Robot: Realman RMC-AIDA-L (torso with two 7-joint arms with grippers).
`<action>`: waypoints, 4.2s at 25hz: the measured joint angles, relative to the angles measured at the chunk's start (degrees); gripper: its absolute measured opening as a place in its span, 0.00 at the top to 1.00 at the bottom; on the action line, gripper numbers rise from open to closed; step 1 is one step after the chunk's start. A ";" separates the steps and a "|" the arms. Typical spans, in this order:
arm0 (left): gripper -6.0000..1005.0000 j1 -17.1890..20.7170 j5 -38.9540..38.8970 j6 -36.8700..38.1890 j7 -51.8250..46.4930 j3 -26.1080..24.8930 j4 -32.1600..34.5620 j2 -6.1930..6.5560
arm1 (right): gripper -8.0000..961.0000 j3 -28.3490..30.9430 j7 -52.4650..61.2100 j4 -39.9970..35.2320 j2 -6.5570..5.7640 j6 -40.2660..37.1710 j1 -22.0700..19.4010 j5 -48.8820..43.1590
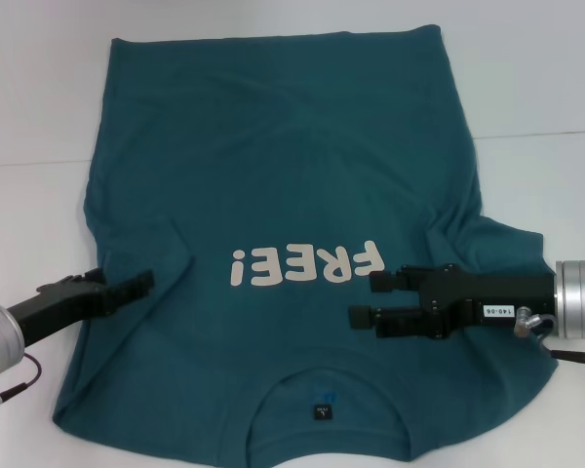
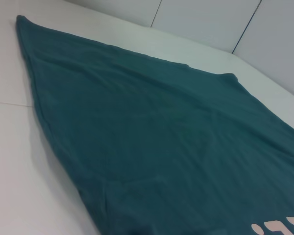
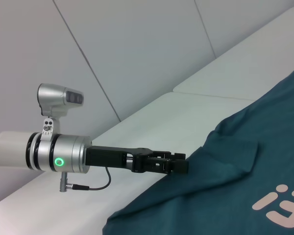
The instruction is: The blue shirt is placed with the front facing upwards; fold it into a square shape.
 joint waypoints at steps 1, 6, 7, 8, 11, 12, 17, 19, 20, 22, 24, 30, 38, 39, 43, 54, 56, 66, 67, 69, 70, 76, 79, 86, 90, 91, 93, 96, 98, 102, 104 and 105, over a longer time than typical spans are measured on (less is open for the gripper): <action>0.10 -0.02 0.04 -0.17 0.00 0.00 0.00 0.00 | 0.08 0.00 -0.01 0.00 0.00 0.00 0.02 0.00; 0.10 -0.02 0.41 -0.48 0.00 0.07 0.00 0.00 | 0.08 0.00 -0.01 0.00 0.01 0.00 0.15 0.00; 0.10 -0.02 0.50 -0.51 0.00 0.08 0.00 0.00 | 0.08 0.00 -0.01 0.00 0.01 0.00 0.15 0.00; 0.10 -0.02 0.64 -0.60 0.00 0.08 0.01 0.00 | 0.08 0.00 0.00 0.00 0.01 -0.01 0.16 0.00; 0.15 -0.03 1.39 -1.07 -0.13 0.08 0.08 0.00 | 0.08 0.00 0.02 0.00 0.01 -0.01 0.16 0.00; 0.19 -0.04 1.64 -1.21 -0.23 0.08 0.13 0.00 | 0.08 0.00 0.02 0.00 0.01 -0.01 0.16 0.00; 0.38 -0.13 1.88 -1.32 -0.38 0.08 0.32 0.00 | 0.08 0.00 -0.04 0.00 0.01 -0.01 0.16 0.01; 0.45 -0.26 1.88 -1.54 -0.40 0.09 0.34 0.00 | 0.08 0.00 -0.07 -0.01 0.01 -0.01 0.16 0.02; 0.49 -0.26 1.88 -1.54 -0.40 0.09 0.34 0.00 | 0.08 0.00 -0.07 -0.03 0.01 -0.01 0.18 0.03; 0.64 -0.56 1.97 -2.30 -0.42 0.09 0.19 0.00 | 0.08 0.00 -0.06 -0.08 0.01 -0.01 0.22 0.03; 0.77 -0.67 2.08 -2.52 -0.43 0.09 0.08 0.00 | 0.08 0.00 -0.03 -0.12 0.01 -0.01 0.25 0.03; 0.89 -0.79 2.13 -2.67 -0.44 0.61 0.03 0.00 | 0.08 0.00 -0.01 -0.18 0.01 -0.01 0.25 0.15; 0.97 -0.95 2.13 -2.40 -0.57 0.62 0.20 0.00 | 0.08 0.00 -0.10 -0.22 0.01 -0.01 0.19 0.28; 0.97 -0.95 2.13 -2.23 -0.59 0.63 0.23 0.00 | 0.08 0.00 -0.09 -0.25 0.01 -0.01 0.17 0.27; 0.97 -0.97 2.13 -1.94 -1.18 1.29 0.31 0.00 | 0.08 0.00 -0.01 -0.37 0.01 -0.01 0.16 0.27; 0.97 -1.15 2.13 -1.74 -1.88 2.57 0.45 0.00 | 0.08 0.02 -0.13 -0.38 0.01 0.00 0.13 0.26; 0.97 -1.17 2.13 -1.19 -2.05 2.92 0.45 0.00 | 0.08 0.01 -0.13 -0.38 0.01 -0.01 0.09 0.26; 0.96 -1.42 2.13 1.69 -2.62 4.24 0.32 0.00 | 0.08 0.11 -0.21 -0.29 0.01 -0.20 -0.04 0.26; 0.96 -1.42 2.13 1.75 -3.03 4.93 0.32 -0.01 | 0.08 0.11 -0.21 -0.29 0.01 -0.20 -0.07 0.26; 0.96 -1.42 2.13 2.07 -3.49 6.11 0.35 -0.05 | 0.08 0.11 -0.22 -0.25 0.01 -0.21 -0.09 0.26; 0.96 -1.43 2.12 2.25 -3.59 6.39 0.37 -0.08 | 0.08 0.10 -0.22 -0.23 0.01 -0.22 -0.10 0.26; 0.96 -1.50 1.84 4.47 -3.65 6.65 0.42 -0.18 | 0.08 0.08 -0.29 -0.07 -0.05 -0.25 -0.20 0.25; 0.96 -1.47 1.77 7.62 -3.67 6.59 0.45 -0.16 | 0.08 0.12 -0.31 0.01 -0.07 -0.12 -0.20 0.19; 0.96 -0.56 1.77 17.27 -3.67 6.31 2.33 0.04 | 0.08 0.31 -0.40 -0.02 -0.14 -0.07 -0.22 0.09; 0.93 -0.23 1.81 18.00 -3.92 6.16 3.02 0.09 | 0.08 0.30 -0.40 -0.04 -0.17 0.03 -0.25 0.07; 0.91 -0.25 1.89 17.89 -4.03 6.15 3.02 0.09 | 0.08 0.27 -0.40 -0.05 -0.17 0.06 -0.26 0.07; 0.86 -0.27 1.99 17.76 -4.24 6.15 2.99 0.09 | 0.08 0.21 -0.40 -0.10 -0.17 0.08 -0.27 0.05; 0.78 -0.24 1.71 18.06 -4.33 5.69 3.02 0.09 | 0.08 0.27 -0.37 -0.16 -0.23 0.09 -0.30 -0.02; 0.72 -0.19 1.60 18.56 -4.45 5.09 3.02 0.09 | 0.08 0.41 -0.15 -0.21 -0.37 0.24 -0.45 -0.02; 0.57 -0.13 1.56 19.32 -4.42 4.58 3.32 0.20 | 0.08 0.55 0.52 -0.50 -1.15 0.97 -1.49 0.10; 0.49 -0.12 1.64 19.65 -4.30 4.57 3.57 0.26 | 0.08 0.65 1.79 -0.79 -1.97 1.37 -2.21 0.14; 0.45 -0.11 1.92 20.14 -4.15 4.69 3.80 0.32 | 0.08 0.67 3.27 -0.89 -2.52 1.78 -2.56 0.14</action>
